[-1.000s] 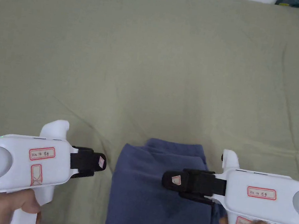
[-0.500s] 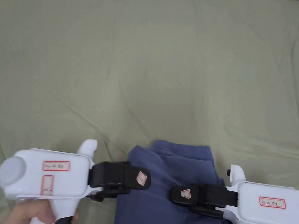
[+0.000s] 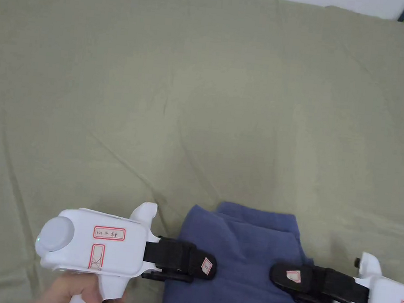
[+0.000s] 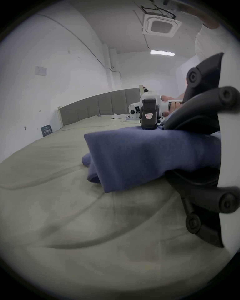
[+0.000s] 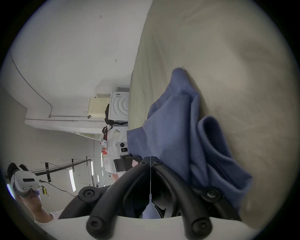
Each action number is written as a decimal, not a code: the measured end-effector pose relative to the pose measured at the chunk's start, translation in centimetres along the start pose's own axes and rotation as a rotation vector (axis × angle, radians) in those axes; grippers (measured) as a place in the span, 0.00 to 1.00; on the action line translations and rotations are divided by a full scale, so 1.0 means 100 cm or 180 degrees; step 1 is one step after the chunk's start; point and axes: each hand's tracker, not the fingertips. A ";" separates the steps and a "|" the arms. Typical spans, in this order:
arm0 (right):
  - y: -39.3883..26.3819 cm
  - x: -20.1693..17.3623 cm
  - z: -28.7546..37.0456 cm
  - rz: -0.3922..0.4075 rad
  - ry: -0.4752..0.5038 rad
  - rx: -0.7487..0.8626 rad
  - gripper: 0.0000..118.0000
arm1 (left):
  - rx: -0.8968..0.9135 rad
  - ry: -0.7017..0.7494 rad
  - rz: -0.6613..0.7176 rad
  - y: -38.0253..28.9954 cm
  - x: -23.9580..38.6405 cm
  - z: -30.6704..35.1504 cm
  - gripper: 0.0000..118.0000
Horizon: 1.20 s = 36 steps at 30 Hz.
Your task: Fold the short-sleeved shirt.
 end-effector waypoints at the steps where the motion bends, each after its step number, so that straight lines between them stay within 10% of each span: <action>1: -0.001 -0.005 0.005 0.0038 -0.0020 0.0060 0.01 | 0.0017 -0.0030 0.0015 0.003 0.000 0.008 0.20; 16: 0.015 -0.067 0.010 0.0405 -0.0424 0.0553 0.01 | 0.0421 0.1973 0.0210 0.068 -0.062 0.350 0.20; 27: 0.033 -0.096 -0.023 0.0551 -0.0522 0.0591 0.01 | 0.0669 0.2096 0.0555 0.106 -0.129 0.442 0.22; 29: 0.033 -0.096 -0.029 0.0546 -0.0511 0.0577 0.01 | 0.0638 0.2117 0.0523 0.105 -0.129 0.441 0.42; 31: 0.035 -0.093 -0.031 0.0533 -0.0531 0.0576 0.01 | 0.0726 0.2241 0.0455 0.106 -0.132 0.445 1.00; 36: 0.032 -0.100 -0.033 0.0604 -0.0555 0.0510 0.01 | 0.0981 0.2183 0.0440 0.089 -0.105 0.447 0.96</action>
